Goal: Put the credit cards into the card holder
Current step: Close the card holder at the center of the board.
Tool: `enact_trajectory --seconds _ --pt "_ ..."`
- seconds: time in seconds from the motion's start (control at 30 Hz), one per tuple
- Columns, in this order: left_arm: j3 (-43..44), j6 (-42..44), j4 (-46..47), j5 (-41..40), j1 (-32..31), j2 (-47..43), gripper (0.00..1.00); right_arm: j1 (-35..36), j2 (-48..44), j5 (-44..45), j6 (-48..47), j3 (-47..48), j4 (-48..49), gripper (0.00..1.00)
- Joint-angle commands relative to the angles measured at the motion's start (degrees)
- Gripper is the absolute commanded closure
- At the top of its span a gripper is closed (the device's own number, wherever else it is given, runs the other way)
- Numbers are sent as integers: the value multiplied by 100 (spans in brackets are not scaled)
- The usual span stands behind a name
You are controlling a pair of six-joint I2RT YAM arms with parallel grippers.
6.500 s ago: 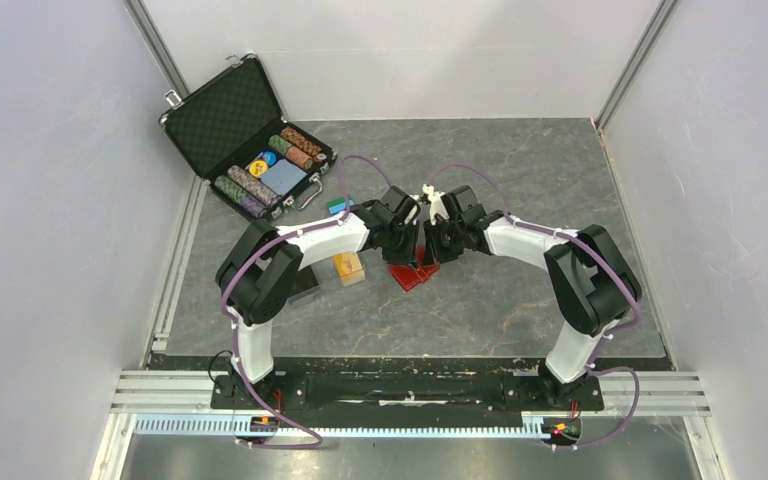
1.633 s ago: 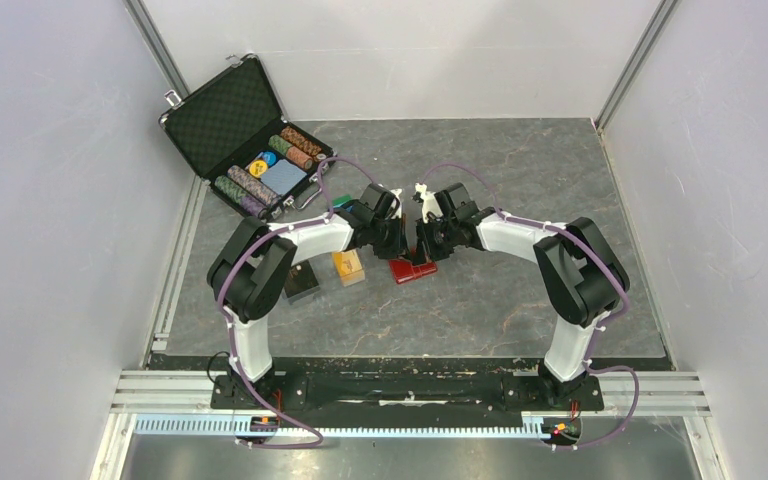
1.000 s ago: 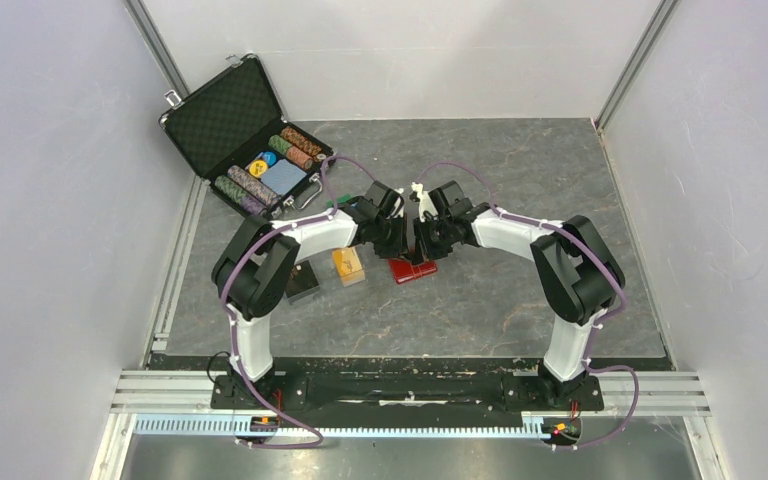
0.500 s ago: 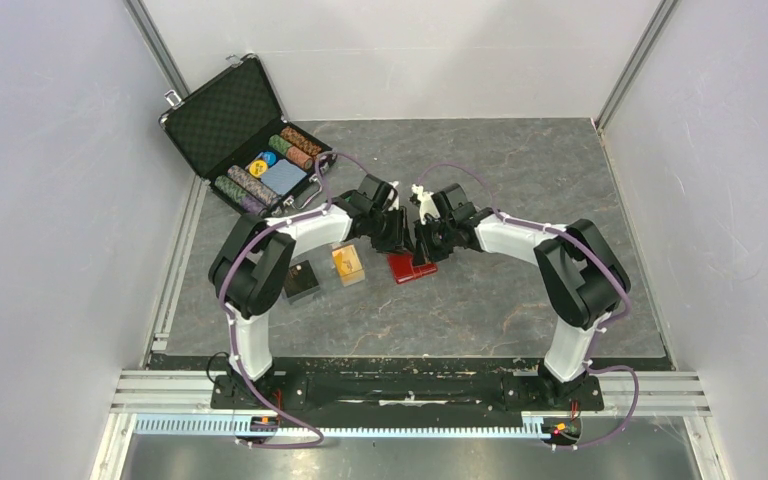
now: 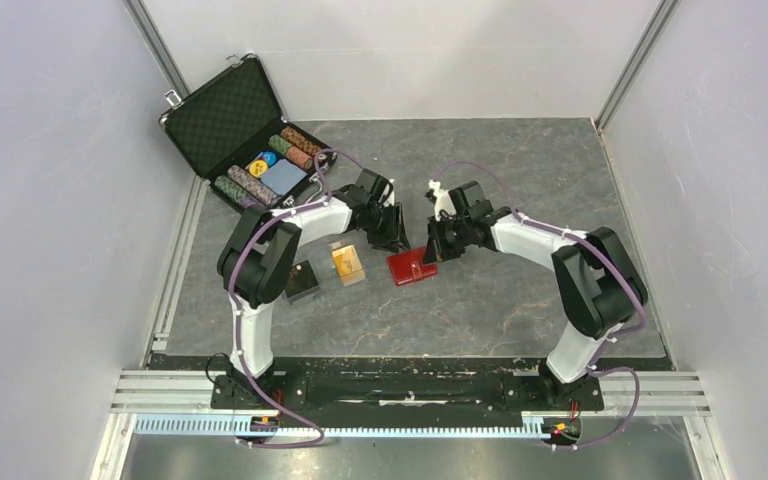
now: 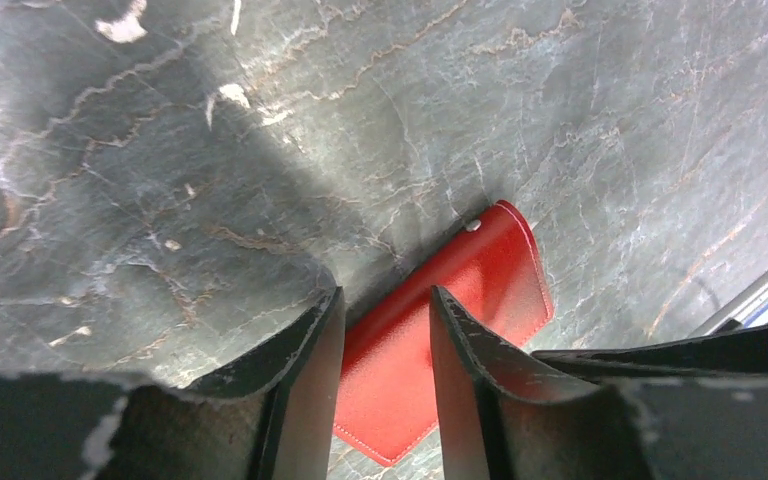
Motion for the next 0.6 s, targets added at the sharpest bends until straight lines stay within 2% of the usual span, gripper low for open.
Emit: enact_trajectory --seconds 0.0,0.37,0.57 --pt "-449 -37 40 41 -88 -33 57 -311 -531 -280 210 -115 16 100" --pt "-1347 -1055 -178 -169 -461 -831 60 -573 -926 -70 11 -870 -863 100" --pt "-1631 -1293 -287 -14 -522 -1125 58 -568 -430 -171 26 -877 -642 100"
